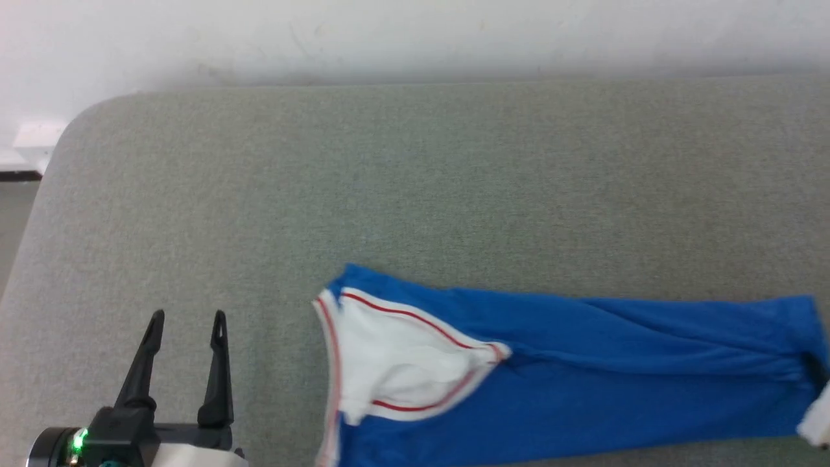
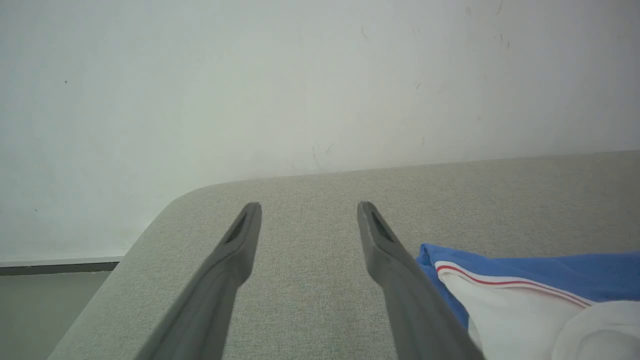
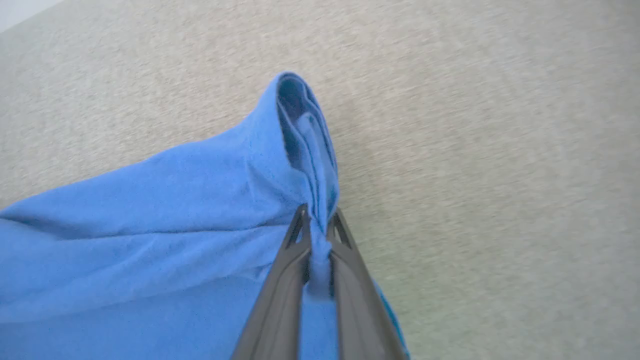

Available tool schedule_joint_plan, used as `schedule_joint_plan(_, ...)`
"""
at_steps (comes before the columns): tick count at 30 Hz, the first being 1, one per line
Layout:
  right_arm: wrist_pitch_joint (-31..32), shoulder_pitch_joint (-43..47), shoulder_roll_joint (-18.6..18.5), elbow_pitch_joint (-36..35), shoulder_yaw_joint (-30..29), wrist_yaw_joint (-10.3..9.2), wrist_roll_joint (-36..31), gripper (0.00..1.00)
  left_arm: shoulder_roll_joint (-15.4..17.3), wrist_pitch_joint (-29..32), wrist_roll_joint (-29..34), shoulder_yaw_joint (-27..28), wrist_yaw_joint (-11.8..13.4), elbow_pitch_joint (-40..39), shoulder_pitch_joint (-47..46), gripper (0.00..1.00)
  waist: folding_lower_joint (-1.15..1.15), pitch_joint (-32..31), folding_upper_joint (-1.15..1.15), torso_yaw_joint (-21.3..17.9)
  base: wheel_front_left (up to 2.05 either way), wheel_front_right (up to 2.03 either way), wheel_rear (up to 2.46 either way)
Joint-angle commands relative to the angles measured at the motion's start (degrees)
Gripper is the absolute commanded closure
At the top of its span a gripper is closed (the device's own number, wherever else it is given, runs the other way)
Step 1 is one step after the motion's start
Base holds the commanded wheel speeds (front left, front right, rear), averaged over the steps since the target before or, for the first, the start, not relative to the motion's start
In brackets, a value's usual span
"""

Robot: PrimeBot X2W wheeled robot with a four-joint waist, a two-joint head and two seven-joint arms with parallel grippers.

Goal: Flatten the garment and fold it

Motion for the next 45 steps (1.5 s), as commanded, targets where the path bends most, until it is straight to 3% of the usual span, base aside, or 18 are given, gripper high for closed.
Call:
schedule_joint_plan(1, 0.3, -1.4, -2.4, 0.3, -2.3, -0.08, -1.2, 1.0, 0.5, -0.3, 0.7, 0.3, -0.4, 0.5, 0.9, 0.0, 0.0, -1.0, -0.01, -1.2, 0.0, 0.0, 0.0)
schedule_joint_plan(9, -0.6, -2.8, -7.2, 3.7, -10.5, -0.08, -6.5, 1.0, 1.0, -0.2, 0.7, -0.1, -0.9, 1.9, 1.8, 0.0, 0.0, -2.1, -0.01, -2.1, 0.0, 0.0, 0.0)
schedule_joint_plan(14, -1.5, -3.6, -5.1, 2.2, -8.6, -0.08, -4.6, 1.0, 0.9, -0.1, 0.5, -0.4, -0.8, 2.7, 2.2, 0.0, 0.0, -3.1, -0.01, -2.6, 0.0, 0.0, 0.0)
schedule_joint_plan(24, 3.1, 0.3, 0.1, -9.6, 3.4, -0.08, 3.7, 1.0, -0.3, -0.2, 0.3, -0.3, -0.1, 3.2, 3.2, 0.0, 0.0, -5.9, -0.01, -2.5, 0.0, 0.0, 0.0)
schedule_joint_plan(31, 8.9, 1.7, 2.9, -17.1, 16.3, -0.08, 8.0, 1.0, -1.0, -0.2, 0.0, -0.1, -0.3, 3.2, 3.9, 0.0, 0.0, -6.4, -0.01, -1.4, 0.0, 0.0, 0.0)
schedule_joint_plan(37, 10.5, -1.1, 3.7, -17.5, 26.1, -0.08, 9.0, 1.0, -1.4, -0.2, 0.1, -0.4, -0.7, 3.1, 2.9, 0.0, 0.0, -5.2, -0.01, 0.7, 0.0, 0.0, 0.0)
schedule_joint_plan(45, 10.9, -5.2, 4.1, -11.8, 36.5, -0.08, 7.1, 1.0, -2.0, -0.3, -0.1, -0.6, -1.3, 3.8, 1.0, 0.0, 0.0, -3.4, -0.01, 3.2, 0.0, 0.0, 0.0)
